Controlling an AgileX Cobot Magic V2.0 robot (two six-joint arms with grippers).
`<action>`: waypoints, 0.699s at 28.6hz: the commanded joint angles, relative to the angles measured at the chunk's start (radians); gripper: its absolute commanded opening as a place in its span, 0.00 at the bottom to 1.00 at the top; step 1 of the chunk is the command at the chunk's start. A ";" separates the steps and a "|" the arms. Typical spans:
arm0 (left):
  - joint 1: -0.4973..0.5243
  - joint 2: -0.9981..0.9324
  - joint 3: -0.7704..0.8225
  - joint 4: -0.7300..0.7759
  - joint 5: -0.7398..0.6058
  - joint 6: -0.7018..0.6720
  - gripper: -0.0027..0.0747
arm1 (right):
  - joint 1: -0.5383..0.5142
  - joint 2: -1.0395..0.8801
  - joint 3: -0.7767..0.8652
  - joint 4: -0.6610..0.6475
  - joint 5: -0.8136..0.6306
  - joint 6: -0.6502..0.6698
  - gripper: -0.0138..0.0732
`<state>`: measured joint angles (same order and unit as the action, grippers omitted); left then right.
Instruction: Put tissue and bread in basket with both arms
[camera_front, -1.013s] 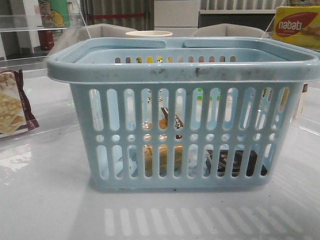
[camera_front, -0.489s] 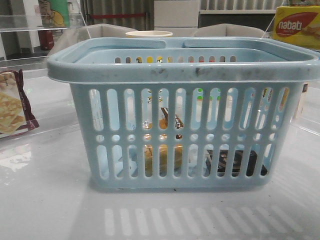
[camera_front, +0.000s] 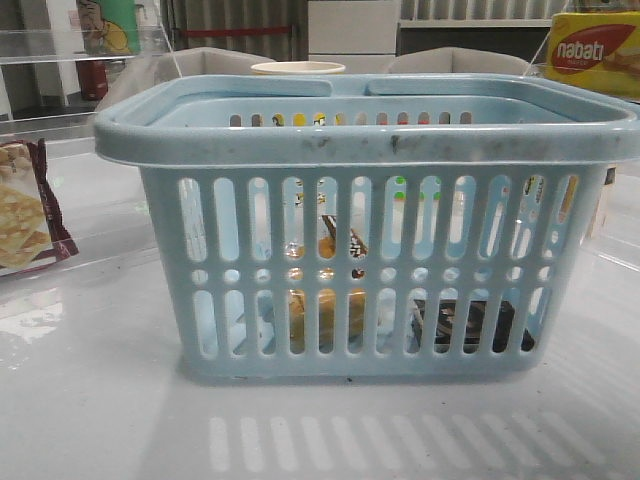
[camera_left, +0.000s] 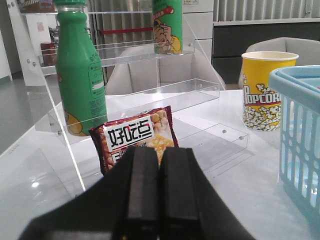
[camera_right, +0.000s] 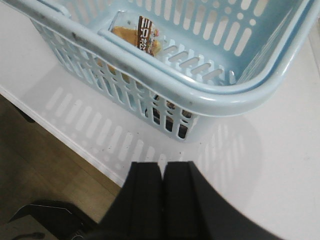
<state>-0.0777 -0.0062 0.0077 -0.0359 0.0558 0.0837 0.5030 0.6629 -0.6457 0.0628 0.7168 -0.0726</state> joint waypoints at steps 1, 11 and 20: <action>-0.008 -0.016 -0.001 -0.009 -0.092 0.003 0.15 | -0.003 -0.019 -0.026 -0.007 -0.065 -0.006 0.22; -0.008 -0.016 -0.001 -0.009 -0.092 0.003 0.15 | -0.243 -0.216 0.113 -0.076 -0.255 -0.006 0.22; -0.008 -0.016 -0.001 -0.009 -0.092 0.003 0.15 | -0.444 -0.490 0.368 -0.076 -0.513 -0.006 0.22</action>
<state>-0.0777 -0.0062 0.0077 -0.0359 0.0534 0.0837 0.1202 0.2563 -0.3371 0.0000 0.3884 -0.0726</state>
